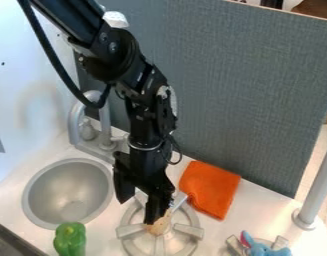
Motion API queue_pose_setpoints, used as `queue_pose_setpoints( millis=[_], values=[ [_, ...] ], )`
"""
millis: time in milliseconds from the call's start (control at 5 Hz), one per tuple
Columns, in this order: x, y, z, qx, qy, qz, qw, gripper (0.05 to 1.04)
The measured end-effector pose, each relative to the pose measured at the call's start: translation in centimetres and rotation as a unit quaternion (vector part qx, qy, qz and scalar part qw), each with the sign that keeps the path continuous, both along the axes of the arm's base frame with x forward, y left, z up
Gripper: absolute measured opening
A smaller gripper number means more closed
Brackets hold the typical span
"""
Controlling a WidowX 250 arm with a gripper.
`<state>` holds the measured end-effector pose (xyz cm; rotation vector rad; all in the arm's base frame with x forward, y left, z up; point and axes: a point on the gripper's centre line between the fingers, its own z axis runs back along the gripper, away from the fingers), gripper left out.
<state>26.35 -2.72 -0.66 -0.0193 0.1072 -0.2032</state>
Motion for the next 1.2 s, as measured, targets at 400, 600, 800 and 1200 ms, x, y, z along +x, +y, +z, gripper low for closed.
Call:
queue_pose_setpoints(
  millis=[400,600,800,1200],
  values=[
    [1.2,0.3,-0.9,0.016,-0.038,0.015,0.9990,1.001],
    [2.1,-0.2,-1.5,0.011,-0.048,0.005,0.9988,1.001],
    [2.9,-0.2,-2.9,0.014,-0.030,0.008,0.9994,1.001],
    [4.3,0.1,-5.1,0.034,0.014,0.022,0.9991,1.001]
  ],
)
